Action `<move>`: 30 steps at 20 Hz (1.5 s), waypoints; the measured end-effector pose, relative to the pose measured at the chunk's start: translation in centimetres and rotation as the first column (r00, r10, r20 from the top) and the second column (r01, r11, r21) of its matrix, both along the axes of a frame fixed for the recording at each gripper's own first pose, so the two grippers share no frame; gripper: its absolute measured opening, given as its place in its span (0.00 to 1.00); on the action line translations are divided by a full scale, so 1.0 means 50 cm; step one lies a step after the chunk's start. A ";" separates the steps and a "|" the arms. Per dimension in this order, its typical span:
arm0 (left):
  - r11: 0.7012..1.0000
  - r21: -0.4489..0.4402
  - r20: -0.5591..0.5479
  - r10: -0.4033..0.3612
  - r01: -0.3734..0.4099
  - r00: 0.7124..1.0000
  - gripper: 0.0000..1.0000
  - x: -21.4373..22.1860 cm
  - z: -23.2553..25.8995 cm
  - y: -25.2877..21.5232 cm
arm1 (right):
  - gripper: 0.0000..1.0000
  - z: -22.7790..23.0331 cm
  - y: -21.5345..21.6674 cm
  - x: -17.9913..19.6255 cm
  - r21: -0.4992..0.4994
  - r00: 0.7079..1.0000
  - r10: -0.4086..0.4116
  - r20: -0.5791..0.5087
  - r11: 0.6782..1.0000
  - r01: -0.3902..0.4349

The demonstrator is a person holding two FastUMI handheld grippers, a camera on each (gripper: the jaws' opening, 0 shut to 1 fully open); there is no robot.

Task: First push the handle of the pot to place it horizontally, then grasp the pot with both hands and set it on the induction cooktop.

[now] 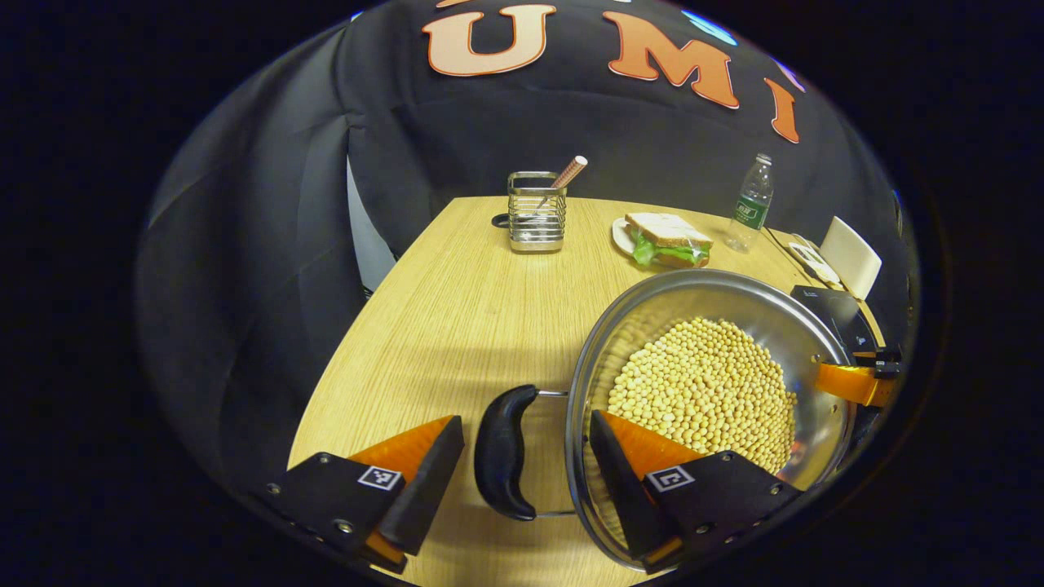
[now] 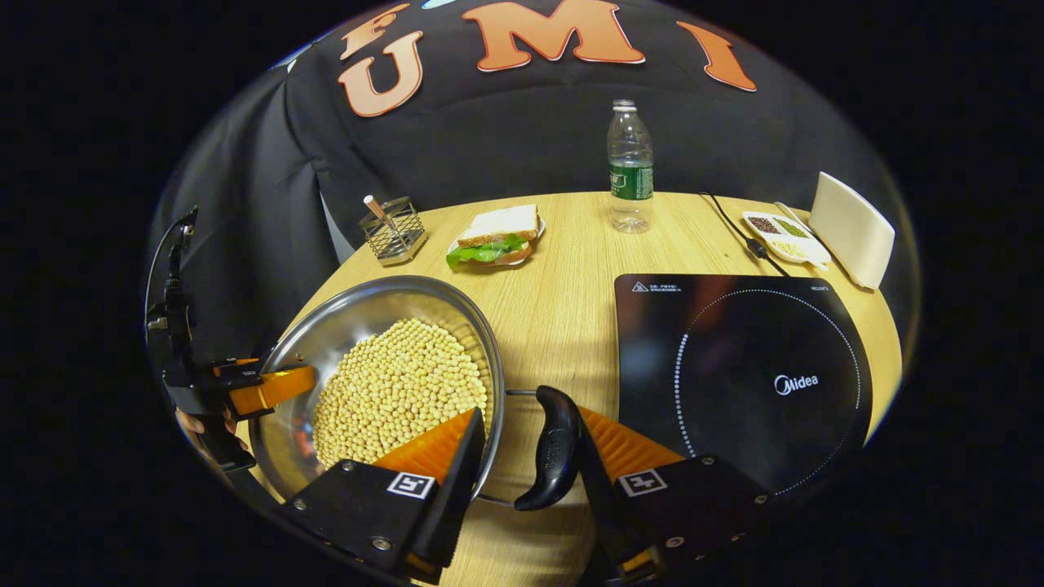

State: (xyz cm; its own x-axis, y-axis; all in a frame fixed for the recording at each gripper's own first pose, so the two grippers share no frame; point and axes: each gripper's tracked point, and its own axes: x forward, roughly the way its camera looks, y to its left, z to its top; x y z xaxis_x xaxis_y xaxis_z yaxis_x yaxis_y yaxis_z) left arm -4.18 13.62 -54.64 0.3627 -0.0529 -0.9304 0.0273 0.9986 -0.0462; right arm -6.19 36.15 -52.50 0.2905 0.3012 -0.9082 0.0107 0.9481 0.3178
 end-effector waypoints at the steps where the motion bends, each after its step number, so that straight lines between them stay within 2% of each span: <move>1: 1.000 -0.014 -0.003 0.001 -0.001 1.000 0.88 -0.005 0.001 -0.010 | 0.67 0.001 0.005 -0.001 0.007 1.000 -0.002 -0.008 1.000 0.002; 2: 1.000 -0.002 -0.006 0.001 -0.001 1.000 0.75 -0.009 0.004 -0.008 | 0.61 0.001 0.005 -0.002 0.011 1.000 -0.007 -0.014 1.000 0.007; 4: 1.000 0.005 -0.005 0.007 -0.007 1.000 0.73 -0.001 0.002 -0.006 | 0.63 -0.001 0.007 0.002 0.013 1.000 -0.014 -0.023 1.000 0.014; 6: 1.000 0.014 -0.002 0.016 -0.016 1.000 0.70 0.000 0.003 -0.007 | 0.57 0.001 0.002 0.000 0.003 0.999 -0.029 -0.033 1.000 0.030; 8: 0.999 0.043 0.013 0.007 -0.007 1.000 0.68 0.001 0.007 -0.007 | 0.51 0.001 0.003 0.004 -0.007 0.999 -0.032 -0.041 0.999 0.032; 12: 0.996 0.086 0.048 0.034 -0.038 0.998 0.68 0.010 0.025 -0.005 | 0.43 0.012 0.007 0.004 0.001 0.999 -0.023 -0.034 1.000 0.023; 16: 0.994 0.110 0.091 -0.009 -0.001 0.996 0.68 0.038 0.066 -0.019 | 0.42 0.050 -0.019 0.029 0.018 0.999 -0.043 0.002 0.999 0.043; 17: 0.994 0.112 0.102 -0.020 0.009 0.995 0.68 0.048 0.082 -0.030 | 0.38 0.064 -0.031 0.036 0.021 0.999 -0.050 0.006 0.999 0.050; 18: 0.994 0.108 0.111 -0.029 0.017 0.993 0.68 0.058 0.092 -0.039 | 0.42 0.077 -0.044 0.043 0.019 0.998 -0.057 0.015 0.998 0.057; 19: 0.994 0.106 0.117 -0.036 0.024 0.992 0.65 0.066 0.103 -0.055 | 0.42 0.087 -0.058 0.049 0.016 0.998 -0.063 0.022 0.998 0.063; 20: 0.994 0.103 0.120 -0.045 0.032 0.992 0.67 0.072 0.114 -0.069 | 0.42 0.097 -0.073 0.055 0.009 0.997 -0.065 0.031 0.998 0.065; 30: 0.990 0.077 0.178 -0.127 0.115 0.976 0.67 0.144 0.217 -0.220 | 0.42 0.170 -0.228 0.091 -0.023 0.990 -0.117 0.083 0.993 0.119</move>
State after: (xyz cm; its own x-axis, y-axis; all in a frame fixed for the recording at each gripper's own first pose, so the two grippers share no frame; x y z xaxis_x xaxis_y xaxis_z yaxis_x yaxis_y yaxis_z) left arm 3.01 2.63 -43.79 0.5208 -0.0476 -0.8523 0.1501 0.9880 0.0365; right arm -1.65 24.77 -43.97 0.3961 0.2357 -0.8874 0.0978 0.9502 0.2960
